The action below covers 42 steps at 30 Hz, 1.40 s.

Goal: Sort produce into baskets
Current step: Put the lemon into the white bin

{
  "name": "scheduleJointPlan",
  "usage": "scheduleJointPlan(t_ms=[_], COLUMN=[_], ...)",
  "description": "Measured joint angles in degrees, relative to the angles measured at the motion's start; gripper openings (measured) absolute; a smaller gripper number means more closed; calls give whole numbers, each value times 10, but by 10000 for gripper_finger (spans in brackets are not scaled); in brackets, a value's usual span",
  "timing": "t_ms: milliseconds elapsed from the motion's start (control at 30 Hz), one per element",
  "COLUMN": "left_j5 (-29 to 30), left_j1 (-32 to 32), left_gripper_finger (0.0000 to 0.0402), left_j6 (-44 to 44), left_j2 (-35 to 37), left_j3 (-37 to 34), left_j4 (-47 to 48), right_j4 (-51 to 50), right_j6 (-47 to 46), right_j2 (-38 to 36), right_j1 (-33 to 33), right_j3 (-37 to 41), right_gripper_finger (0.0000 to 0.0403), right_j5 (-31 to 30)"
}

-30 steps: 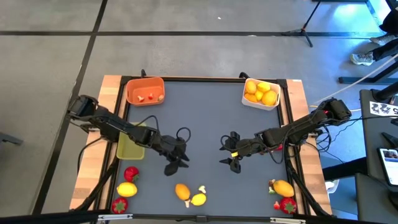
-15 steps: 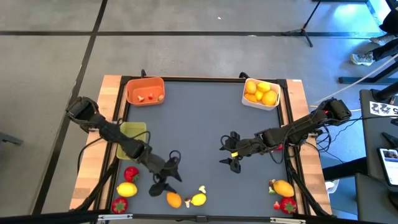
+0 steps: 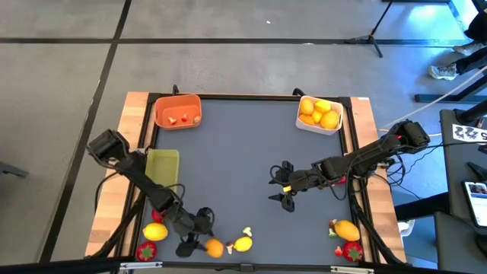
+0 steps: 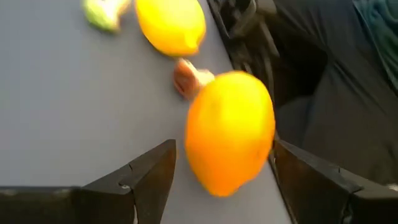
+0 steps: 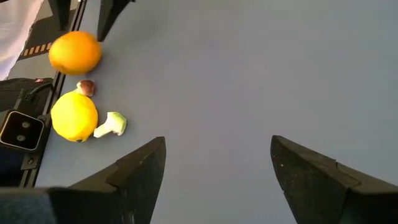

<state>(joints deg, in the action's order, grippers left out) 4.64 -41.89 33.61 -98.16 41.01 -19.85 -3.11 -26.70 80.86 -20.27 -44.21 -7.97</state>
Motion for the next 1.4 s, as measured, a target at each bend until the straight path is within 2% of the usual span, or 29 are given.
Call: scheduleJointPlan(t_ms=[300, 433, 567, 667, 833, 933, 1100, 1400], left_j5=[18, 18, 55, 61, 57, 24, 16, 5], left_j1=[7, 7, 7, 7, 0, -2, -5, -4], left_gripper_finger=[265, 265, 265, 265, 265, 265, 258, 209], left_j6=[-3, 2, -20, -12, -5, -4, -3, 25], left_j2=[-1, -2, -7, -30, -86, -106, -108, -107], left_j3=[0, 0, 0, 0, 16, 24, 24, 24], left_j4=[-8, -58, -68, -84, -145, -147, -138, -110], right_j4=[0, 0, 0, 0, -2, -2, -6, -5], right_j6=[-1, -1, -1, -1, -1, 0, 0, 0], right_j2=[0, 0, 0, 0, 0, 0, 0, 0], right_j1=[0, 0, 0, 0, 0, 0, 0, 0], right_j3=[0, 0, 0, 0, 0, 0, 0, 0], right_gripper_finger=[289, 289, 289, 289, 289, 289, 289, 289], right_j5=[0, 0, 0, 0, 0, 0, 0, 0])
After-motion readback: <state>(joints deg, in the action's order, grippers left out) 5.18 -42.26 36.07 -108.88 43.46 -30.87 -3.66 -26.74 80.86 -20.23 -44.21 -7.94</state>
